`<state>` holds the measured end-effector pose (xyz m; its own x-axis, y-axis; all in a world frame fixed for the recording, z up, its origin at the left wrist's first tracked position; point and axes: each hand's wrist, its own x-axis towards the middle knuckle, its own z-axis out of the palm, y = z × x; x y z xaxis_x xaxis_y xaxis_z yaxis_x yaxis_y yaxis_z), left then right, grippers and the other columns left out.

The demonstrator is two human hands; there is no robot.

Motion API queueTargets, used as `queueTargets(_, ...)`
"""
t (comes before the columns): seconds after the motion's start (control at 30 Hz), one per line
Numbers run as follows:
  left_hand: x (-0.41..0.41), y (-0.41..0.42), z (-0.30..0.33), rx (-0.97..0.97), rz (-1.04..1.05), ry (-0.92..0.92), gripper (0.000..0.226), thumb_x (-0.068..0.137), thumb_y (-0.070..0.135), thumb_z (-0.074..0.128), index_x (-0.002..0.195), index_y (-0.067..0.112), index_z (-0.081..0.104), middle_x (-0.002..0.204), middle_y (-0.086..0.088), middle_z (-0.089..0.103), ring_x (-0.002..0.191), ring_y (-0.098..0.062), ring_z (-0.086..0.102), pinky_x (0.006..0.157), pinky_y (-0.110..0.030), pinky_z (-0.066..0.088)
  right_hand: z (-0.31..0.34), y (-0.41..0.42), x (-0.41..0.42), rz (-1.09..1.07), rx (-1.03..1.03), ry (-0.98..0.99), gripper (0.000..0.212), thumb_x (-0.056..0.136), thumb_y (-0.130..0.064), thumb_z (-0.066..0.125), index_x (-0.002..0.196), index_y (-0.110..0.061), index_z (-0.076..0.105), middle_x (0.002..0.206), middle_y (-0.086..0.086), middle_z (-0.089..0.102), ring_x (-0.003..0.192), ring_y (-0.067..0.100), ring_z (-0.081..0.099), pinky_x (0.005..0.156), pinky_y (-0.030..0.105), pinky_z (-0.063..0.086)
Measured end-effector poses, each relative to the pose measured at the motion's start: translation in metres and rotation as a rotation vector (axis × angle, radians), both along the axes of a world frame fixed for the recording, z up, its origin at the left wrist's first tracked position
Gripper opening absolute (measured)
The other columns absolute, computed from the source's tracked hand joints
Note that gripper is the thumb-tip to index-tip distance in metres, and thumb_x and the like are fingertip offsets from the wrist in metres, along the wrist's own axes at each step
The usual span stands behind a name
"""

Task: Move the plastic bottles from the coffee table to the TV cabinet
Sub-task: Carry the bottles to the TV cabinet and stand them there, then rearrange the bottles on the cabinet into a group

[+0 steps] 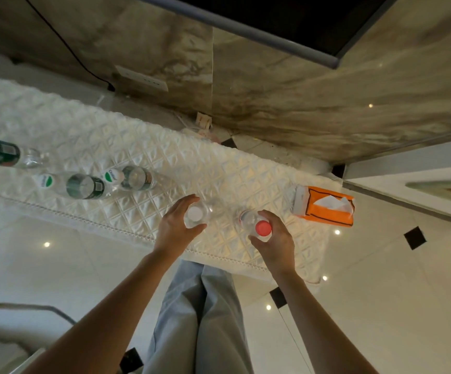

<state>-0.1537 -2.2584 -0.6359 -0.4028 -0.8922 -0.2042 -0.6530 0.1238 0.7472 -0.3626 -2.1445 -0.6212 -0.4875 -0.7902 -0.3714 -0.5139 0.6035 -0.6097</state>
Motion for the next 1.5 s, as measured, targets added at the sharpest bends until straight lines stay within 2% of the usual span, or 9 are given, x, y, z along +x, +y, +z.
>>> queueTargets(0.2, -0.001, 0.004, 0.016, 0.053, -0.010, -0.018, 0.073, 0.062, 0.012, 0.085, 0.127, 0.010, 0.052, 0.125, -0.008, 0.056, 0.109, -0.025, 0.057, 0.090, -0.036, 0.050, 0.017, 0.001, -0.002, 0.064, 0.041, -0.040, 0.067, 0.073, -0.024, 0.080, 0.132, -0.023, 0.047, 0.131, -0.003, 0.054, 0.118, 0.015, 0.052, 0.094, 0.026, 0.043)
queueTargets(0.37, 0.001, 0.004, 0.054, 0.066, -0.032, -0.088, 0.072, 0.070, 0.020, 0.081, 0.133, 0.010, 0.047, 0.133, -0.009, 0.051, 0.118, -0.025, 0.051, 0.093, -0.033, 0.043, 0.052, -0.007, -0.002, 0.190, -0.027, 0.002, 0.055, 0.083, -0.031, 0.070, 0.132, -0.020, 0.048, 0.135, -0.001, 0.052, 0.121, 0.016, 0.050, 0.097, 0.028, 0.044)
queueTargets(0.47, 0.008, 0.006, 0.083, 0.013, -0.032, -0.162, 0.069, 0.074, 0.029, 0.078, 0.133, 0.010, 0.047, 0.134, -0.009, 0.050, 0.123, -0.026, 0.048, 0.098, -0.036, 0.043, 0.084, -0.015, 0.003, 0.249, -0.111, 0.042, 0.043, 0.089, -0.031, 0.062, 0.130, -0.020, 0.052, 0.135, -0.001, 0.052, 0.119, 0.012, 0.050, 0.094, 0.021, 0.041)
queueTargets(0.6, 0.024, 0.014, 0.127, -0.119, 0.055, -0.258, 0.060, 0.080, 0.032, 0.072, 0.130, 0.007, 0.051, 0.130, -0.013, 0.055, 0.121, -0.030, 0.050, 0.099, -0.042, 0.045, 0.120, -0.024, 0.018, 0.309, -0.190, 0.096, 0.037, 0.095, -0.030, 0.054, 0.130, -0.017, 0.054, 0.137, 0.003, 0.052, 0.128, 0.017, 0.044, 0.104, 0.032, 0.042)
queueTargets(0.73, 0.059, 0.034, 0.169, -0.294, 0.207, -0.363, 0.051, 0.087, 0.030, 0.064, 0.130, 0.008, 0.051, 0.132, -0.014, 0.054, 0.123, -0.033, 0.049, 0.100, -0.048, 0.043, 0.148, -0.034, 0.043, 0.400, -0.220, 0.166, 0.038, 0.096, -0.029, 0.052, 0.130, -0.014, 0.055, 0.138, 0.007, 0.051, 0.132, 0.020, 0.040, 0.108, 0.030, 0.032)
queueTargets(0.97, 0.147, 0.066, 0.211, -0.406, 0.473, -0.534, 0.052, 0.089, 0.042, 0.036, 0.121, 0.007, 0.058, 0.118, -0.014, 0.062, 0.109, -0.034, 0.056, 0.093, -0.048, 0.044, 0.188, -0.067, 0.123, 0.665, -0.283, 0.245, 0.037, 0.097, -0.028, 0.049, 0.129, -0.012, 0.056, 0.137, 0.010, 0.052, 0.133, 0.025, 0.040, 0.110, 0.033, 0.030)
queueTargets(1.07, 0.188, 0.074, 0.222, -0.391, 0.615, -0.556, 0.049, 0.087, 0.039, 0.041, 0.119, 0.007, 0.059, 0.116, -0.013, 0.063, 0.107, -0.035, 0.056, 0.092, -0.047, 0.044, 0.202, -0.083, 0.164, 0.788, -0.300, 0.234, 0.037, 0.097, -0.025, 0.048, 0.130, -0.010, 0.054, 0.139, 0.011, 0.049, 0.134, 0.026, 0.036, 0.112, 0.033, 0.026)
queueTargets(1.2, 0.247, 0.081, 0.231, -0.401, 0.764, -0.568, 0.041, 0.085, 0.026, 0.064, 0.120, 0.007, 0.058, 0.119, -0.013, 0.061, 0.111, -0.035, 0.053, 0.094, -0.046, 0.040, 0.220, -0.102, 0.227, 0.894, -0.346, 0.233, 0.038, 0.098, -0.026, 0.045, 0.131, -0.009, 0.054, 0.138, 0.009, 0.050, 0.134, 0.024, 0.036, 0.114, 0.033, 0.024)
queueTargets(1.5, 0.385, 0.104, 0.249, -0.405, 0.941, -0.578, 0.041, 0.087, 0.027, 0.061, 0.123, 0.008, 0.056, 0.121, -0.015, 0.059, 0.115, -0.037, 0.051, 0.095, -0.048, 0.039, 0.240, -0.111, 0.380, 1.055, -0.340, 0.319, 0.043, 0.099, -0.032, 0.041, 0.137, -0.012, 0.047, 0.145, 0.006, 0.043, 0.137, 0.021, 0.030, 0.115, 0.033, 0.022)
